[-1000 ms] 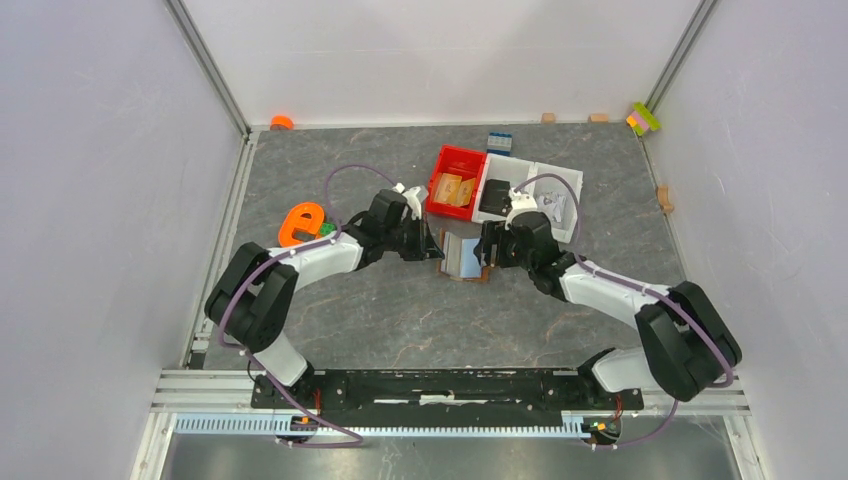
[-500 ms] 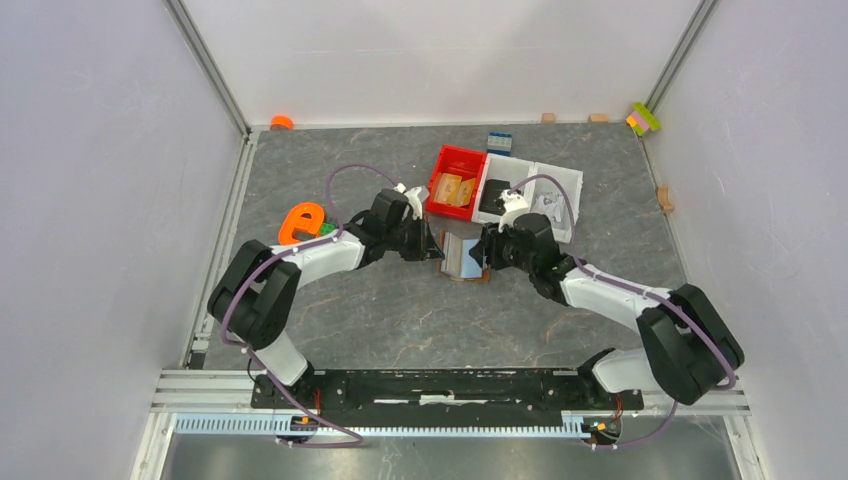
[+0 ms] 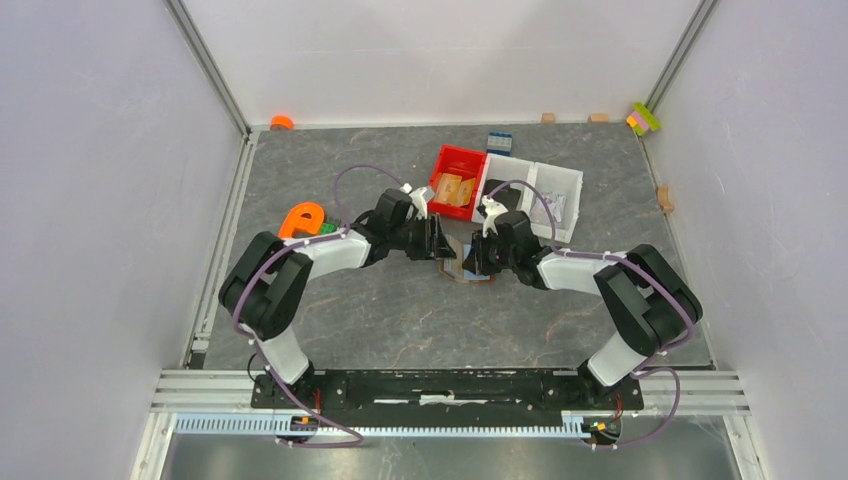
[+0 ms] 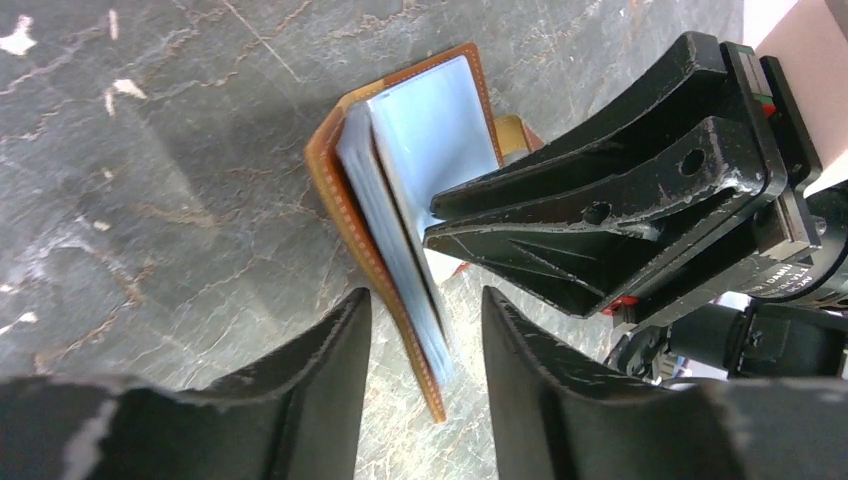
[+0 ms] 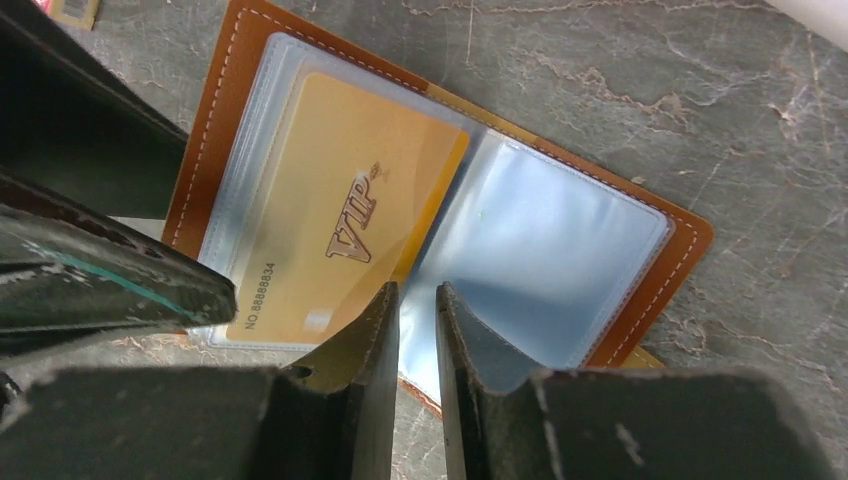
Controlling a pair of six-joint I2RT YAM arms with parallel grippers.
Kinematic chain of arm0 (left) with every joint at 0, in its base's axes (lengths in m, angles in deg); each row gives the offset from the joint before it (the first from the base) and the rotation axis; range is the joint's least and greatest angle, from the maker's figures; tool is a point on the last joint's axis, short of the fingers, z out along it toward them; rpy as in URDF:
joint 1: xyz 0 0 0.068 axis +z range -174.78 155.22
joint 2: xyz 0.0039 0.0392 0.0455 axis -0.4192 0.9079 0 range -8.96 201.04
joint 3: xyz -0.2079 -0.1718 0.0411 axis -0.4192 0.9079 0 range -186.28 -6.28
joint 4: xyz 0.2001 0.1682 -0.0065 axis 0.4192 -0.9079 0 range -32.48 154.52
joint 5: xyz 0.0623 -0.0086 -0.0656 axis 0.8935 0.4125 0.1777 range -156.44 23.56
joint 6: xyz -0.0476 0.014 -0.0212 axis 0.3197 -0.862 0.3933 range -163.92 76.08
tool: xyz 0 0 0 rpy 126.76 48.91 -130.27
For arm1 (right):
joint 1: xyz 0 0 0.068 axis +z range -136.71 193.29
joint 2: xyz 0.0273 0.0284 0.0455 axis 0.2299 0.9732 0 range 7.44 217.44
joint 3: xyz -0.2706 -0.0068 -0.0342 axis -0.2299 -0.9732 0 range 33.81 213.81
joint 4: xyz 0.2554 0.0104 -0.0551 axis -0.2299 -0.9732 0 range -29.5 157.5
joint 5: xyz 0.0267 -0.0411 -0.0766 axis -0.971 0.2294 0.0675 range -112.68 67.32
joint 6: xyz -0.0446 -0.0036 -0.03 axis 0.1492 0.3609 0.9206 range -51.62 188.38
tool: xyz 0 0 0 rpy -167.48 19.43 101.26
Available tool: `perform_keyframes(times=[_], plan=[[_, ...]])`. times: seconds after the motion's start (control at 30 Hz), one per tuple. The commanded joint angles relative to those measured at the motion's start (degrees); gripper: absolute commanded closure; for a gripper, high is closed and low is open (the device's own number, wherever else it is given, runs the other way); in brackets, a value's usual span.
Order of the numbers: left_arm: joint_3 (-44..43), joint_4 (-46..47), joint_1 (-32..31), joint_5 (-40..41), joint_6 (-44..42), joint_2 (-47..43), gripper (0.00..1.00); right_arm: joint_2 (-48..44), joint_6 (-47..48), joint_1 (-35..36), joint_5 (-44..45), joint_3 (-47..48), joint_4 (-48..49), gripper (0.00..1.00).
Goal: Take the credit cards out of the card holder
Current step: Open the card holder at the center of the board.
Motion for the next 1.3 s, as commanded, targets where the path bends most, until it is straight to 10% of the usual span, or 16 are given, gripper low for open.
perform_keyframes(times=[0.0, 0.17, 0.47, 1.27], plan=[[0.1, 7.08, -0.35, -5.25, 0.69, 2.47, 0.45, 0.84, -0.97, 0.03, -2.12, 1.49, 0.75, 0.76], [-0.71, 6.73, -0.22, -4.87, 0.67, 4.27, 0.45, 0.7, -1.63, 0.06, -2.98, 1.24, 1.2, 0.76], [1.22, 11.36, 1.31, -7.66, 2.9, 2.86, 0.96, -6.14, -4.88, -3.18, -5.43, -4.41, 6.72, 0.76], [18.23, 55.83, 2.97, -19.36, 19.67, -12.73, 0.98, -26.68, -12.75, -8.3, -22.64, -14.07, 23.87, 0.69]])
